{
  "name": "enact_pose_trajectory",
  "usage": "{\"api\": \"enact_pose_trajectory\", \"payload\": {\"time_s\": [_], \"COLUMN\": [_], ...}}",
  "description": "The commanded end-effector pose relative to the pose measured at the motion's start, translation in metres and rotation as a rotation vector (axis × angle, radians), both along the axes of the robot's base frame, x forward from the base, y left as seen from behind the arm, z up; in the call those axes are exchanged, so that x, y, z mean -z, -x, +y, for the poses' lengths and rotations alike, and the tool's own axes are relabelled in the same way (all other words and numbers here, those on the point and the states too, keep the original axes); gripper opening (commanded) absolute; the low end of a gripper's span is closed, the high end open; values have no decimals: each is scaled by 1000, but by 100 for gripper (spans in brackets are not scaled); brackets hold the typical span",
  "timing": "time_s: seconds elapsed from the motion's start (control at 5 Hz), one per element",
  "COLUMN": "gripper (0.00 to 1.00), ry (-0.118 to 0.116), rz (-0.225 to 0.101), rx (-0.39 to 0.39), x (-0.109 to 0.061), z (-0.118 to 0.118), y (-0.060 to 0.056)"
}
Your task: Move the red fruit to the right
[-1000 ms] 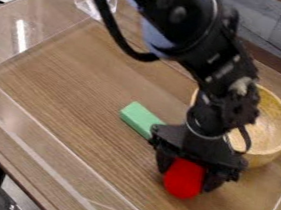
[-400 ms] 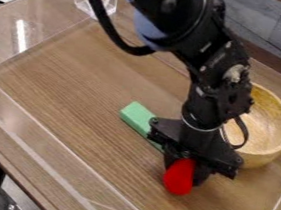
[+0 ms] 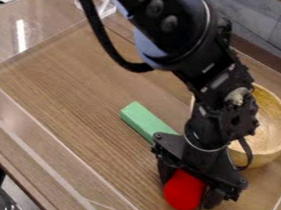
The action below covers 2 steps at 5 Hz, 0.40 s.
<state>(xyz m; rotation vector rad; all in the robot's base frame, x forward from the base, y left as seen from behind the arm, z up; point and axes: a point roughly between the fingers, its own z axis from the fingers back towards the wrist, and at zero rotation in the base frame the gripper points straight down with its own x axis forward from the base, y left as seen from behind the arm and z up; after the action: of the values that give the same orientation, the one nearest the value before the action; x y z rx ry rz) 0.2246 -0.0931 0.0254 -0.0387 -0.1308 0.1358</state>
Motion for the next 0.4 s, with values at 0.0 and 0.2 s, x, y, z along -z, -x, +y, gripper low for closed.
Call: {"api": "enact_pose_trajectory", "payload": {"time_s": [0.0, 0.2], "gripper": [0, 0], "ry": [20, 34], "rz": [-34, -55], "rx": [-5, -9], "x": [-20, -38], "z": [-5, 0], "y": [-4, -10]}}
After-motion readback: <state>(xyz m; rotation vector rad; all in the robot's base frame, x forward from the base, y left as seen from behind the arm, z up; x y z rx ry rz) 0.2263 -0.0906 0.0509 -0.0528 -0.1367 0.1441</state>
